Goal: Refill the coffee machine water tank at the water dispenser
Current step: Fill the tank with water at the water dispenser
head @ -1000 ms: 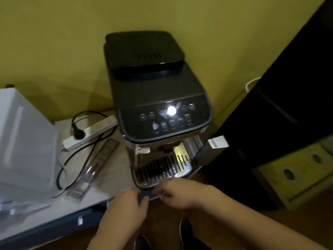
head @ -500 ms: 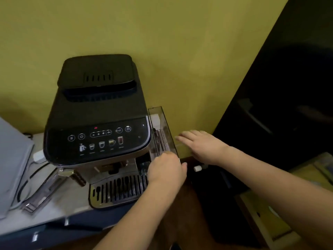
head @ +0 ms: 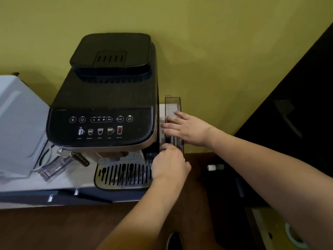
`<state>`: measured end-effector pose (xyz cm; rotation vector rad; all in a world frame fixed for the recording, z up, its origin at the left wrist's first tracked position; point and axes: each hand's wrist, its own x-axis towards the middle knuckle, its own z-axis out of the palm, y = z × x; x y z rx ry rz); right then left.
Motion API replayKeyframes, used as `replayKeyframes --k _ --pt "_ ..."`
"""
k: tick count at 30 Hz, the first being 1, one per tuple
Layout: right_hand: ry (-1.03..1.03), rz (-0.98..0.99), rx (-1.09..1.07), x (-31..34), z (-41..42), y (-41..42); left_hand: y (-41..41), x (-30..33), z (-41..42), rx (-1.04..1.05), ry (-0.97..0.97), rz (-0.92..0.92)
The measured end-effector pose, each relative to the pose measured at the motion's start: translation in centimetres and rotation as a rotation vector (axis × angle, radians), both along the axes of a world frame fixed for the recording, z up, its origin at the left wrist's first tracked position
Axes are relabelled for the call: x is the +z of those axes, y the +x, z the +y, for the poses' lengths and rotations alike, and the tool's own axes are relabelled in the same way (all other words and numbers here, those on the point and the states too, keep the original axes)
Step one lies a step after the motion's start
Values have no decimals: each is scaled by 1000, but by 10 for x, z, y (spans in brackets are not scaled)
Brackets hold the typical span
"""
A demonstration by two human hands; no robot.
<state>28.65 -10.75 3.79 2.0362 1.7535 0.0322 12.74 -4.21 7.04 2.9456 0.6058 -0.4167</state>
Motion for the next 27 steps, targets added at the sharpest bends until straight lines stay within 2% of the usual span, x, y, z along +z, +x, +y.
replayKeyframes --k 3,6,9,12,14,16,18,21,24,27 --pt "-13 -43 49 17 -6 -9 -14 8 2 -62 38 -36" --pt "28 -21 -4 38 -26 -28 -38 25 5 -148 42 -132" --pt "80 28 -133 63 -56 -63 -68 42 9 -246 39 -242" --pt "141 97 -355 86 -82 -112 -100 47 16 -310 -6 -431" --pt "214 155 -537 97 -99 -151 -121 44 23 -365 -144 -601" --pt "306 181 -690 100 -115 -190 -134 33 28 -430 -392 -712" --pt "382 191 -814 97 -129 -225 -142 23 28 -502 -604 -737" --pt "422 213 -950 95 -145 -266 -152 15 11 -548 -834 -645" --pt "414 190 -1009 93 -169 -295 -165 12 -13 -560 -961 -614" --pt "475 191 -1004 87 -200 -316 -177 12 -40 -646 -980 -650"
